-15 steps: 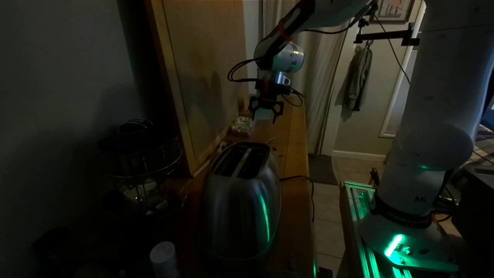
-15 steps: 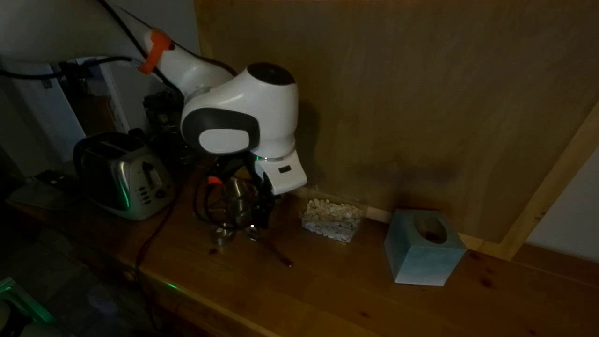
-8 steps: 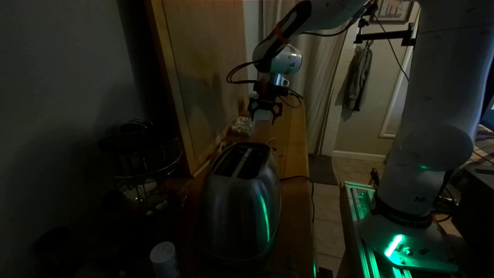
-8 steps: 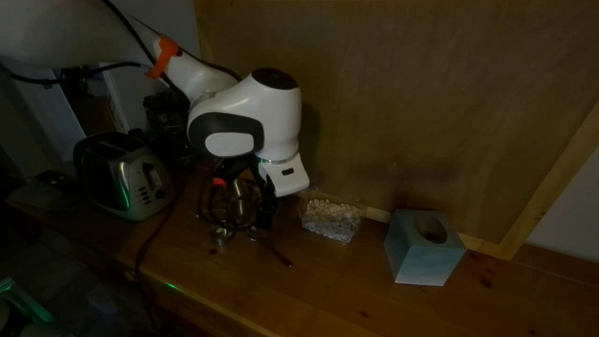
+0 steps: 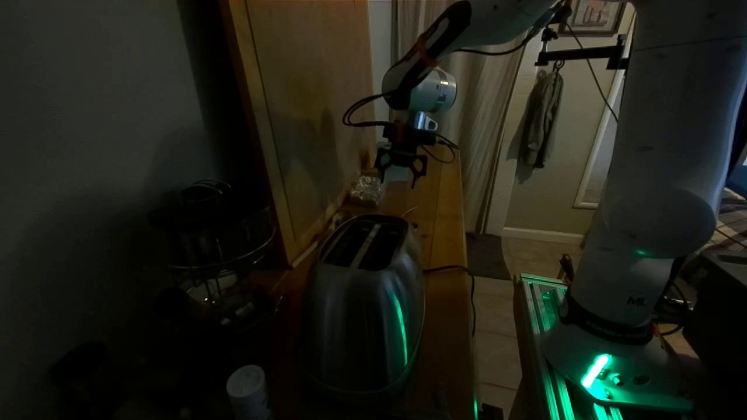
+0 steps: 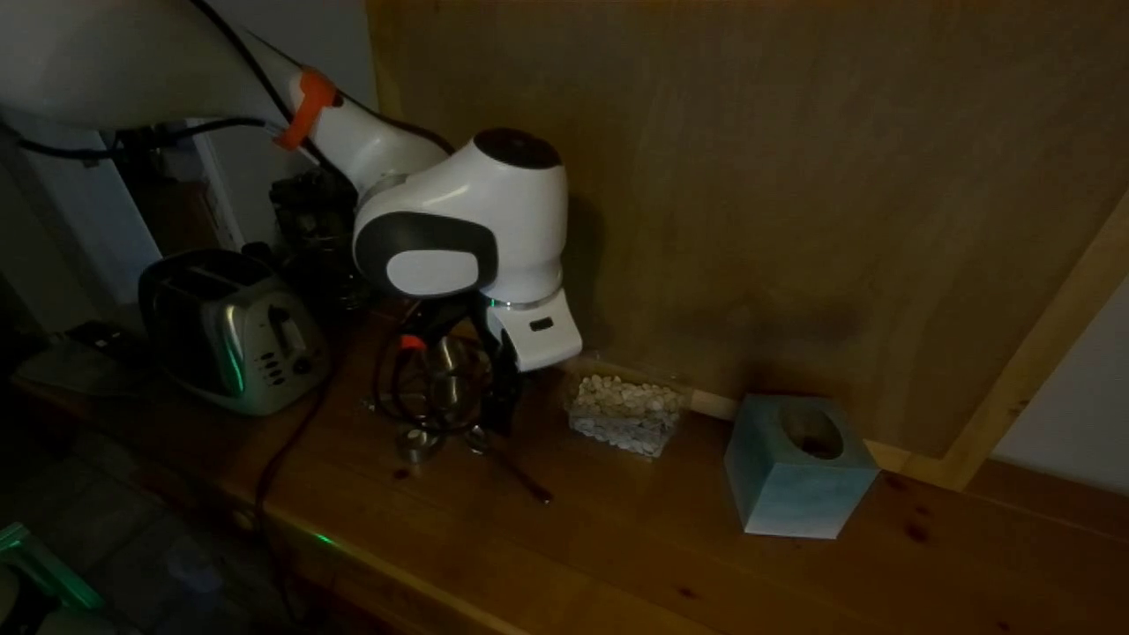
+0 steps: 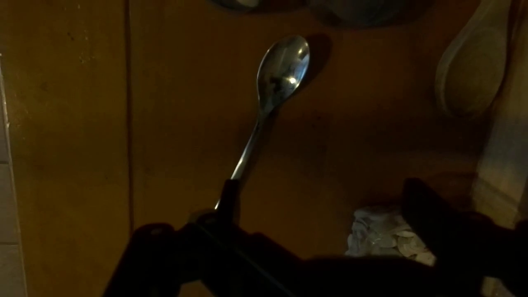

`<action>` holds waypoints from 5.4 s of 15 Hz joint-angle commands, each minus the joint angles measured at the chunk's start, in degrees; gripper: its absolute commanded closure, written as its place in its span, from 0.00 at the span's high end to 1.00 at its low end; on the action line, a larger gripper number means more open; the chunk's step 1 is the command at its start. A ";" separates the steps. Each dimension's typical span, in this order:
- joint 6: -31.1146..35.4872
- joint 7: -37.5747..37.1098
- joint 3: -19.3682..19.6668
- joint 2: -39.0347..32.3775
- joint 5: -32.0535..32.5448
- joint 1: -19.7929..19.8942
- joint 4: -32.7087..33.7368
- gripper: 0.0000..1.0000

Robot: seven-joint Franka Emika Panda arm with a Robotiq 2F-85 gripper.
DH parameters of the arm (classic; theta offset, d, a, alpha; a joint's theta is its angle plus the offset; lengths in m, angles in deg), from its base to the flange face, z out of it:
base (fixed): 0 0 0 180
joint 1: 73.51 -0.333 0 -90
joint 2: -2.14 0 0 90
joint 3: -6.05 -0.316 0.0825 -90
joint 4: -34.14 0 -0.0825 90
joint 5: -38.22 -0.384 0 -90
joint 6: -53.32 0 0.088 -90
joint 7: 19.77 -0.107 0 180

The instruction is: Use the silver spoon to place contents from the clear container on the right into the medium measuring cup.

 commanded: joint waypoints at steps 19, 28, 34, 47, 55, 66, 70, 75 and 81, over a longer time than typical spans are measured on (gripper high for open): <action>4.65 -11.37 0.97 -5.93 0.16 0.68 -2.39 0.68; 4.54 -11.12 0.76 -9.83 -4.79 1.25 0.85 0.55; 4.45 -12.45 1.35 -11.55 -4.12 1.41 2.56 0.73; 2.97 -16.37 3.04 -12.92 -3.33 1.68 4.44 0.06; 1.05 -17.02 2.84 -13.39 -2.84 1.56 5.61 0.51; -5.80 -16.25 2.25 -13.85 -3.71 2.11 7.18 0.25; -6.35 -16.08 2.07 -14.44 -4.49 2.53 8.06 0.01; -6.04 -16.83 2.90 -12.32 -3.23 2.31 7.19 0.02; -4.06 -21.36 5.51 -4.10 4.97 -0.31 4.06 0.02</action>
